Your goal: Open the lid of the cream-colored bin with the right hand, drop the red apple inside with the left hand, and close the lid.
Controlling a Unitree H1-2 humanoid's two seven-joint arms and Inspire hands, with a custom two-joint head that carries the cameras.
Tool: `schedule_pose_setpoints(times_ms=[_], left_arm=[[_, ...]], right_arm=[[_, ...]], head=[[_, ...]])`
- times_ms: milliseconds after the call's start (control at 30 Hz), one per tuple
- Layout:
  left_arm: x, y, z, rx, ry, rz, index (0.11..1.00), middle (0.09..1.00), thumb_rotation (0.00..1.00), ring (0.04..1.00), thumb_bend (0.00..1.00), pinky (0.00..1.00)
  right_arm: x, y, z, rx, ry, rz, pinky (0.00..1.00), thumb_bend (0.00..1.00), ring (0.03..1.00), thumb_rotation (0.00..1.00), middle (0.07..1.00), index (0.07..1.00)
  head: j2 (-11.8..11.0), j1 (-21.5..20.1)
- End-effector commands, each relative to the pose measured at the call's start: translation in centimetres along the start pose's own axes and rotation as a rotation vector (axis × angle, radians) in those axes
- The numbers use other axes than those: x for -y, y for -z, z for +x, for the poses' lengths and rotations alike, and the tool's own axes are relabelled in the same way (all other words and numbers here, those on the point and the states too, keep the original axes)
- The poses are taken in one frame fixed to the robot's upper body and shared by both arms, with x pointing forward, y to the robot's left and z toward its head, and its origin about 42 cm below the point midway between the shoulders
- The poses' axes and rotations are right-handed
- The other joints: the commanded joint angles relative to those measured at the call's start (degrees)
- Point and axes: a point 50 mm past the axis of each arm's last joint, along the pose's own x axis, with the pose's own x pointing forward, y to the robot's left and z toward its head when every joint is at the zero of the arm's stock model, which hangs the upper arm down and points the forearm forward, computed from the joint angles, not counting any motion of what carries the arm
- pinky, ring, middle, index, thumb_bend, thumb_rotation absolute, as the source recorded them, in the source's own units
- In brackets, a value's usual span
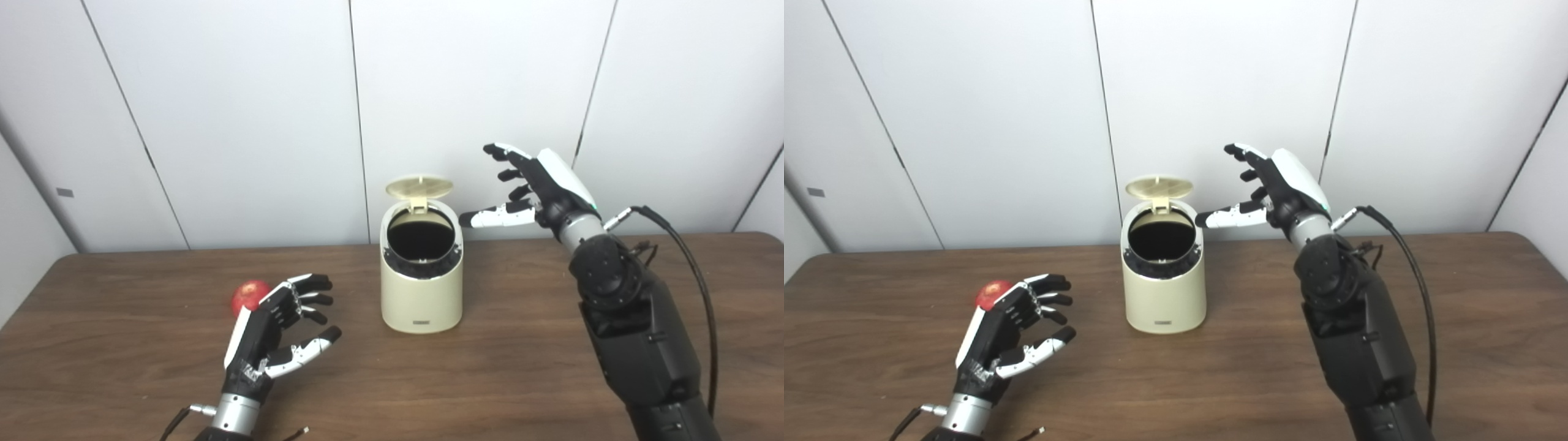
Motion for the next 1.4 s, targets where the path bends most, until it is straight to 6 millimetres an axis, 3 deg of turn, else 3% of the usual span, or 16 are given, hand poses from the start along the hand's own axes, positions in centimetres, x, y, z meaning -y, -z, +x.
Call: schedule_pose_setpoints(times_ms=[0,167,333,500,667,800,1033,1267,1367], left_arm=[[0.9,1.1,-1.1,-0.032,0.001,-0.028,0.731,0.734,0.00,0.668,0.61,0.53],[0.8,1.2,-1.0,-0.032,0.003,-0.026,0.733,0.734,0.01,0.668,0.61,0.52],[0.7,1.2,-1.0,-0.031,0.001,-0.030,0.734,0.734,0.01,0.668,0.62,0.52],[0.7,1.2,-0.9,-0.031,-0.003,-0.033,0.732,0.734,0.00,0.668,0.62,0.52],[0.7,1.1,-1.0,-0.028,-0.007,-0.014,0.733,0.733,0.00,0.668,0.61,0.53],[0.6,0.4,-1.1,-0.012,-0.045,0.063,0.717,0.721,0.00,0.661,0.63,0.53],[-0.7,-3.5,-0.5,0.121,-0.230,0.324,0.677,0.659,0.00,0.571,0.64,0.45],[-3.5,-6.0,-0.1,0.151,-0.359,0.457,0.771,0.776,0.15,0.749,0.69,0.62],[-5.0,-6.0,0.2,0.114,-0.416,0.498,0.836,0.842,0.12,0.791,0.72,0.60]], right_arm=[[1.7,-0.4,-0.3,0.085,0.068,0.049,0.73,0.84,0.847,0.30,0.882,0.846],[0.7,3.1,-2.7,0.130,0.053,0.185,0.64,0.84,0.816,0.34,0.912,0.860],[-0.1,6.2,-5.4,0.181,0.053,0.281,0.68,0.83,0.816,0.34,0.904,0.878],[-1.1,8.4,-7.3,0.203,0.064,0.299,0.67,0.83,0.790,0.32,0.887,0.876],[-2.7,10.7,-8.8,0.197,0.058,0.384,0.73,0.83,0.817,0.26,0.908,0.886],[-3.4,11.5,-9.7,0.162,0.062,0.396,0.74,0.84,0.822,0.27,0.917,0.898],[-3.5,12.5,-10.8,0.135,0.049,0.459,0.81,0.80,0.870,0.20,0.944,0.917],[-2.6,13.2,-11.1,0.096,0.053,0.433,0.84,0.77,0.872,0.12,0.945,0.920],[-2.4,12.7,-11.1,0.088,0.058,0.435,0.82,0.76,0.852,0.10,0.932,0.912]], head=[[0.1,0.0],[0.1,0.0],[0.0,0.0],[-0.2,0.1],[-0.4,1.5],[-0.8,5.0],[-1.9,12.4],[-2.6,16.1],[-2.8,16.6]])
